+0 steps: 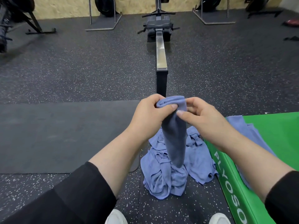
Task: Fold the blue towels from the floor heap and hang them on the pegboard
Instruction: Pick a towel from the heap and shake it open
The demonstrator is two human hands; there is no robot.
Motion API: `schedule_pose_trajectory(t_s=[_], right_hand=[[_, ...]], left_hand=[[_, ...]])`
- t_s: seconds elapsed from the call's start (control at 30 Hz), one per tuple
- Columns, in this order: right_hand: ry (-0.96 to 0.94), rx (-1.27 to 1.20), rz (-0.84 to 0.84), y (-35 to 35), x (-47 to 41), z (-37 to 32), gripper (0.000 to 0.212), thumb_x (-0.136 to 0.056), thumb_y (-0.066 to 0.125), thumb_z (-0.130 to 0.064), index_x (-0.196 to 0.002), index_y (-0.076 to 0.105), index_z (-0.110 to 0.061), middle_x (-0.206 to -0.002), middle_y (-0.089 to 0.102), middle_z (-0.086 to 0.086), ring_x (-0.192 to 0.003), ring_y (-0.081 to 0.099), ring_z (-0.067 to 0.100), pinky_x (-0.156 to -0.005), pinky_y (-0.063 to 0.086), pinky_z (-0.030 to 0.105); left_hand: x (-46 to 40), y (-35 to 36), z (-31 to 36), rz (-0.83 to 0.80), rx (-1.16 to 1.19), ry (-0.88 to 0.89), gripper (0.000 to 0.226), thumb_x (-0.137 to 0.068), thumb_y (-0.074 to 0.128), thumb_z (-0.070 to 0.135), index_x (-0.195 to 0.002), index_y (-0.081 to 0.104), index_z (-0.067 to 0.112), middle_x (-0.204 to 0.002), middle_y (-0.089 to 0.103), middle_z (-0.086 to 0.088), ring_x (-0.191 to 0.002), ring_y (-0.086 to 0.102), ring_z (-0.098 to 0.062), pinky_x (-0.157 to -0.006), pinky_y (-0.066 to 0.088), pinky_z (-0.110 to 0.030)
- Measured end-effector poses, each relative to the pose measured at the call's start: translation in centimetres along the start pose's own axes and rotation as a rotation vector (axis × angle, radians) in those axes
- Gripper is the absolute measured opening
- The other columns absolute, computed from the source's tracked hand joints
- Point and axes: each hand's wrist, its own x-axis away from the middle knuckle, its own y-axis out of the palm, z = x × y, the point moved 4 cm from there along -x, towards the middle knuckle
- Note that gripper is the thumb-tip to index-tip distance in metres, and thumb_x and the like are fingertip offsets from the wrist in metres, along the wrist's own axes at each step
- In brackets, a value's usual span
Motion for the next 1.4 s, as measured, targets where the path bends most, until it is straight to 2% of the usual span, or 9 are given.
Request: schedule_pose_trajectory(t_s=[0.17,0.33,0.53,0.63,0.77,0.83,0.93,1.13,1.4], right_hand=[[0.023,0.216,-0.107,1.0,0.5,0.6,0.015,-0.087,0.077,-0.014,-0.1,0.073,-0.018,-0.094,0.078,-0.007,-0.082,0.066,0.0,-0.072,0.051,0.014],[0.012,0.316,-0.087,1.9,0.5,0.3,0.034,-0.092,0.057,-0.049,-0.105,0.069,-0.02,-0.103,0.075,-0.004,-0.101,0.068,0.02,-0.093,0.053,0.044],[-0.009,0.32,-0.066,1.9,0.5,0.5,0.023,-0.106,0.045,-0.033,-0.112,0.064,-0.02,-0.108,0.072,-0.012,-0.104,0.065,0.008,-0.097,0.049,0.041],[0.014,0.362,-0.059,1.7,0.6,0.8,0.028,-0.101,0.052,-0.041,-0.101,0.061,-0.015,-0.092,0.067,-0.009,-0.082,0.059,0.01,-0.083,0.047,0.037],[0.108,0.367,-0.22,2.4,1.1,1.6,0.054,-0.071,0.079,-0.052,-0.116,0.061,-0.026,-0.108,0.072,-0.014,-0.102,0.067,0.006,-0.09,0.054,0.037],[0.132,0.451,-0.26,2.6,1.2,2.2,0.045,-0.072,0.083,-0.045,-0.108,0.065,-0.024,-0.1,0.074,-0.011,-0.093,0.069,0.009,-0.08,0.056,0.031],[0.12,0.557,-0.272,2.4,1.4,2.2,0.022,-0.085,0.076,-0.039,-0.093,0.068,-0.02,-0.087,0.074,-0.006,-0.074,0.061,0.005,-0.064,0.048,0.021],[0.133,0.546,-0.257,1.7,1.4,2.6,0.035,-0.098,0.056,-0.043,-0.091,0.062,-0.009,-0.087,0.069,0.006,-0.071,0.051,0.008,-0.075,0.05,0.04],[-0.013,0.551,-0.104,0.3,1.2,3.0,0.041,-0.106,0.042,-0.037,-0.071,0.041,-0.016,-0.065,0.046,-0.008,-0.063,0.04,0.008,-0.067,0.037,0.038]], left_hand=[[-0.1,-0.2,0.8,0.08,0.158,0.038,0.018,-0.087,0.076,0.017,-0.077,0.062,0.017,-0.067,0.061,0.015,-0.066,0.053,0.0,-0.059,0.041,-0.014],[-0.5,-1.0,1.0,0.201,0.306,0.022,0.016,-0.089,0.075,0.021,-0.084,0.065,0.01,-0.075,0.064,0.005,-0.07,0.058,-0.007,-0.065,0.047,-0.024],[0.0,0.8,-0.4,-0.056,0.51,-0.231,0.023,-0.091,0.074,0.018,-0.109,0.071,0.004,-0.107,0.076,-0.015,-0.095,0.072,-0.024,-0.093,0.056,-0.043],[-0.3,0.3,-0.4,0.047,0.521,-0.219,0.021,-0.091,0.073,0.015,-0.11,0.071,0.008,-0.105,0.077,-0.012,-0.096,0.073,-0.023,-0.09,0.058,-0.041],[-1.0,-0.7,-0.5,0.092,0.571,-0.227,0.017,-0.091,0.073,0.016,-0.107,0.071,0.011,-0.097,0.077,-0.005,-0.087,0.072,-0.016,-0.076,0.059,-0.03],[-1.2,-1.3,-0.7,0.111,0.566,-0.23,0.016,-0.091,0.073,0.017,-0.106,0.072,0.011,-0.096,0.077,-0.004,-0.086,0.072,-0.015,-0.075,0.058,-0.029],[-1.6,-2.1,-1.1,0.141,0.58,-0.243,0.016,-0.092,0.073,0.02,-0.106,0.071,0.013,-0.097,0.077,-0.003,-0.089,0.073,-0.014,-0.08,0.059,-0.031],[-2.0,-3.4,-2.1,0.21,0.68,-0.303,0.026,-0.092,0.073,0.024,-0.114,0.068,0.011,-0.103,0.078,-0.006,-0.097,0.075,-0.019,-0.086,0.06,-0.037],[-1.9,-3.8,-2.6,0.264,0.748,-0.34,0.03,-0.092,0.074,0.025,-0.117,0.067,0.01,-0.106,0.078,-0.005,-0.099,0.075,-0.018,-0.092,0.059,-0.04]])
